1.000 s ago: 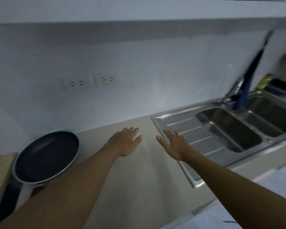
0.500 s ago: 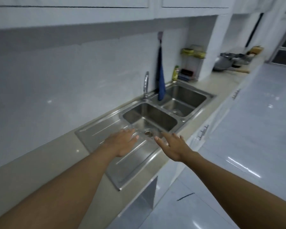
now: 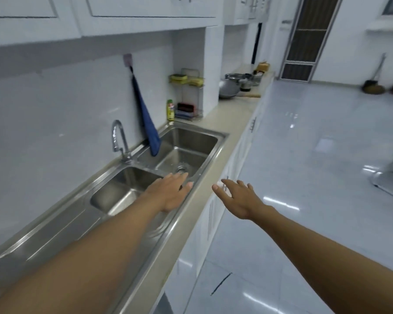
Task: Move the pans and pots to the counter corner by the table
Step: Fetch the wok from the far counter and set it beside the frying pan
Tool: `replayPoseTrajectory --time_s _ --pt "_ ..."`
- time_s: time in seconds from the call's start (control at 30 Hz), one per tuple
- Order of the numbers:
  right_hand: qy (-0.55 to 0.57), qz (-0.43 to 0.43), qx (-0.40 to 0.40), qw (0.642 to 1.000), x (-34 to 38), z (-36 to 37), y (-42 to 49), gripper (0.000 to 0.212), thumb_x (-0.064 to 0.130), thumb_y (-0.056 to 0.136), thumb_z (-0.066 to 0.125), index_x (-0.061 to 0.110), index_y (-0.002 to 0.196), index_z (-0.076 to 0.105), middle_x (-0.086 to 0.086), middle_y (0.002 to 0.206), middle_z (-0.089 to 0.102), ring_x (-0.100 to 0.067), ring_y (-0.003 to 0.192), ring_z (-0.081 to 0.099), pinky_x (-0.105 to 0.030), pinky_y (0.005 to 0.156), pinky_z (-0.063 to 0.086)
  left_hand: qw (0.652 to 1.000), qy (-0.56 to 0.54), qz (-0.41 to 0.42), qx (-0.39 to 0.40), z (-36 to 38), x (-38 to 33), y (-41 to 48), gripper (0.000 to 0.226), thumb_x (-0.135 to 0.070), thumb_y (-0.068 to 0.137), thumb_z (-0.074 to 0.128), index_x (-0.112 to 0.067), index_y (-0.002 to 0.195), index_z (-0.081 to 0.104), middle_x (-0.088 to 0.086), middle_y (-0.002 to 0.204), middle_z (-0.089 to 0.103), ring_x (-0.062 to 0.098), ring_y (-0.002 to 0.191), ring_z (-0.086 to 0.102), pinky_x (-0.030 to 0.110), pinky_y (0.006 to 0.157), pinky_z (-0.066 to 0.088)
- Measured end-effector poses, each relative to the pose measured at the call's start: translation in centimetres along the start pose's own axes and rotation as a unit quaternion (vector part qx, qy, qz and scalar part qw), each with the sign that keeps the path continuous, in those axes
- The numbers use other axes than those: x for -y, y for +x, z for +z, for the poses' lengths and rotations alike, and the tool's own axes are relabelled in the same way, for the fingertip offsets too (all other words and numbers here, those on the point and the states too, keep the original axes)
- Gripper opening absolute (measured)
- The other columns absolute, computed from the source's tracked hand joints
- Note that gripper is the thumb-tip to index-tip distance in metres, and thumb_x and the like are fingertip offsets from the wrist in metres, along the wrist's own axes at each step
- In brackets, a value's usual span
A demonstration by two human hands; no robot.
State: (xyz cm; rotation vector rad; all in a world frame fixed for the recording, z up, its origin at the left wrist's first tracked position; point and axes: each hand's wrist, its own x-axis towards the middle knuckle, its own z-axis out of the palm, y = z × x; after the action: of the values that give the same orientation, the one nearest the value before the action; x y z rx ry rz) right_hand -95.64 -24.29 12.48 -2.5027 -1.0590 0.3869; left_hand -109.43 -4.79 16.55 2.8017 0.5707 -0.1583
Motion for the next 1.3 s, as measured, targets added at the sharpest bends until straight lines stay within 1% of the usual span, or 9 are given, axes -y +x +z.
replayPoseTrajectory --time_s 0.1,0.17,0.37,0.5,0.6,0.83,0.93,1.13,1.3 --pt "-0.007 0.024 -0.003 1.000 -1.8 -2.2 2.9 0.098 0.084 0.082 0.008 0.024 0.156 0.030 -0.002 0.163 0.032 -0.029 0.153 0.020 -0.057 0.123 0.006 1.000 0.000 0.017 0.017 -1.1 -0.9 5.2 0.065 -0.058 0.102 0.019 -0.027 0.159 0.014 -0.003 0.166 0.013 0.017 0.152 0.009 0.046 0.121 0.014" --pt "0.002 0.044 -0.018 0.999 -3.1 -3.7 4.9 0.098 0.083 0.081 0.009 0.024 0.156 0.030 -0.002 0.163 0.032 -0.030 0.153 0.020 -0.057 0.123 0.007 0.999 0.001 0.030 0.016 -1.7 -1.6 8.6 0.065 -0.059 0.101 0.017 -0.028 0.158 0.013 -0.004 0.166 0.013 0.017 0.152 0.009 0.046 0.120 0.014" --pt "0.013 0.073 -0.031 0.997 -7.7 -6.4 10.4 0.087 0.079 0.091 0.015 0.023 0.156 0.030 -0.003 0.162 0.034 -0.027 0.152 0.023 -0.054 0.124 0.007 0.997 0.006 0.076 0.014 -1.7 -4.1 16.9 0.064 -0.060 0.099 0.016 -0.029 0.154 0.022 -0.003 0.160 0.030 0.022 0.147 0.027 0.052 0.116 0.025" --pt "0.023 0.075 -0.045 0.996 -11.4 -8.1 14.5 0.096 0.085 0.085 0.011 0.024 0.156 0.031 -0.002 0.160 0.037 -0.026 0.150 0.025 -0.053 0.123 0.008 0.998 -0.004 0.063 0.027 -1.0 -5.7 22.7 0.071 -0.067 0.094 0.014 -0.032 0.155 0.018 -0.003 0.163 0.024 0.026 0.149 0.024 0.055 0.116 0.026" --pt "0.022 0.073 -0.048 0.996 -14.8 -9.9 17.9 0.104 0.090 0.079 0.006 0.024 0.156 0.032 -0.002 0.159 0.038 -0.025 0.149 0.027 -0.053 0.123 0.009 0.997 0.012 0.076 0.026 -0.7 -7.1 27.5 0.069 -0.064 0.098 0.014 -0.029 0.157 0.016 -0.003 0.164 0.021 0.021 0.151 0.017 0.050 0.119 0.021" --pt "0.016 0.064 -0.040 0.997 -23.4 -15.5 26.2 0.095 0.084 0.086 0.013 0.022 0.155 0.032 0.000 0.159 0.038 -0.024 0.149 0.026 -0.053 0.123 0.012 0.997 0.014 0.070 0.004 -1.9 -12.9 39.4 0.057 -0.057 0.100 0.020 -0.026 0.145 0.034 0.003 0.148 0.046 0.025 0.136 0.040 0.051 0.107 0.036" --pt "0.017 0.065 -0.039 0.997 -26.9 -17.9 29.4 0.093 0.082 0.088 0.014 0.020 0.156 0.031 -0.001 0.160 0.037 -0.025 0.149 0.025 -0.053 0.123 0.012 0.998 -0.015 0.062 -0.003 -2.1 -15.7 43.9 0.063 -0.059 0.100 0.018 -0.026 0.152 0.028 0.000 0.157 0.035 0.022 0.145 0.031 0.049 0.114 0.030" --pt "0.029 0.067 -0.035 0.997 -32.5 -21.1 35.3 0.090 0.080 0.089 0.015 0.021 0.157 0.030 0.000 0.160 0.036 -0.026 0.150 0.024 -0.052 0.123 0.012 0.998 -0.002 0.067 0.019 -2.0 -19.2 52.0 0.066 -0.059 0.100 0.016 -0.026 0.157 0.017 -0.005 0.164 0.020 0.017 0.151 0.017 0.047 0.120 0.021" --pt "0.025 0.073 -0.040 0.996 -36.7 -23.7 41.0 0.086 0.077 0.092 0.018 0.021 0.157 0.030 0.000 0.161 0.035 -0.026 0.150 0.024 -0.051 0.123 0.012 0.996 0.015 0.082 0.014 -2.6 -21.1 59.7 0.063 -0.055 0.102 0.017 -0.024 0.157 0.018 -0.002 0.164 0.022 0.019 0.149 0.020 0.044 0.118 0.022"
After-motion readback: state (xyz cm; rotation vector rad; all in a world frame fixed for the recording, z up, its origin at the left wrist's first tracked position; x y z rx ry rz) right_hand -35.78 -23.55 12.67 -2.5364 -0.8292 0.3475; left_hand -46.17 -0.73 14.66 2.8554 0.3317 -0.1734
